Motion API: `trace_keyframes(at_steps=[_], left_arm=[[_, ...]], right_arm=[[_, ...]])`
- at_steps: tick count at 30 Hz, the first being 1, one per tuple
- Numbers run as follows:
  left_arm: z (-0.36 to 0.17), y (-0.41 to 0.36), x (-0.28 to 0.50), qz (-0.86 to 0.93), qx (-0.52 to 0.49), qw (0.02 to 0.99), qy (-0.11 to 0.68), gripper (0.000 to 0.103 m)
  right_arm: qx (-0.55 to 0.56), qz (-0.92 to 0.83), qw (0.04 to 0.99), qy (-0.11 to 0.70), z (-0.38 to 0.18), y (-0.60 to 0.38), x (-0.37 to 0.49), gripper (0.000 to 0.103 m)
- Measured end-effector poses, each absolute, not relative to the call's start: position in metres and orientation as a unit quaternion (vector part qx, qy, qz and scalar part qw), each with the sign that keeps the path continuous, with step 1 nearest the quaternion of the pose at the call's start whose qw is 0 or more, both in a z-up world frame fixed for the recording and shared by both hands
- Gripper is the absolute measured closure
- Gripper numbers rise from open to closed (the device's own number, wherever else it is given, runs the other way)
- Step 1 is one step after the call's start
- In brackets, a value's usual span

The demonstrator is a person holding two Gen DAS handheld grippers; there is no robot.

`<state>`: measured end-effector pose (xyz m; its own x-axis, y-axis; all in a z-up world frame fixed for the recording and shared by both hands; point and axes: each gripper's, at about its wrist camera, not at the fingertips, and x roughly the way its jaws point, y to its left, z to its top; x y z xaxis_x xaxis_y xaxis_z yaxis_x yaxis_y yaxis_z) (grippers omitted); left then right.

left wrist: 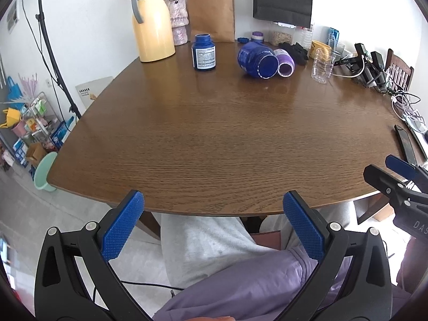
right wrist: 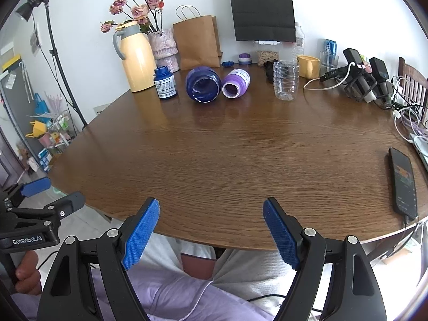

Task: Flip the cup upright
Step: 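Reach the right tool to the blue jar's open neck and grasp it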

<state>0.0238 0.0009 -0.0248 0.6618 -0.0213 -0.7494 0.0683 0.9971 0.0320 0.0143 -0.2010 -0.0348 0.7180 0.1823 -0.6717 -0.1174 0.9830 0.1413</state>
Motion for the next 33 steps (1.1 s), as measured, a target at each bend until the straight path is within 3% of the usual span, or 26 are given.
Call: trace_keyframes(at_steps=[17, 24, 26, 33], left_arm=[[-0.034, 0.006, 0.091, -0.048, 0.018, 0.898, 0.436, 0.000], [-0.020, 0.011, 0.159, -0.072, 0.024, 0.905, 0.418, 0.000], [-0.017, 0.011, 0.184, -0.076, 0.038, 0.911, 0.405, 0.000], [-0.014, 0.008, 0.244, -0.096, 0.064, 0.915, 0.387, 0.000]], right_arm=[[0.071, 0.098, 0.904, 0.410, -0.053, -0.208, 0.076, 0.020], [0.087, 0.123, 0.923, 0.355, -0.026, -0.215, 0.149, 0.020], [0.083, 0.137, 0.925, 0.344, -0.020, -0.211, 0.175, 0.001], [0.042, 0.167, 0.919, 0.354, -0.018, -0.178, 0.269, 0.000]])
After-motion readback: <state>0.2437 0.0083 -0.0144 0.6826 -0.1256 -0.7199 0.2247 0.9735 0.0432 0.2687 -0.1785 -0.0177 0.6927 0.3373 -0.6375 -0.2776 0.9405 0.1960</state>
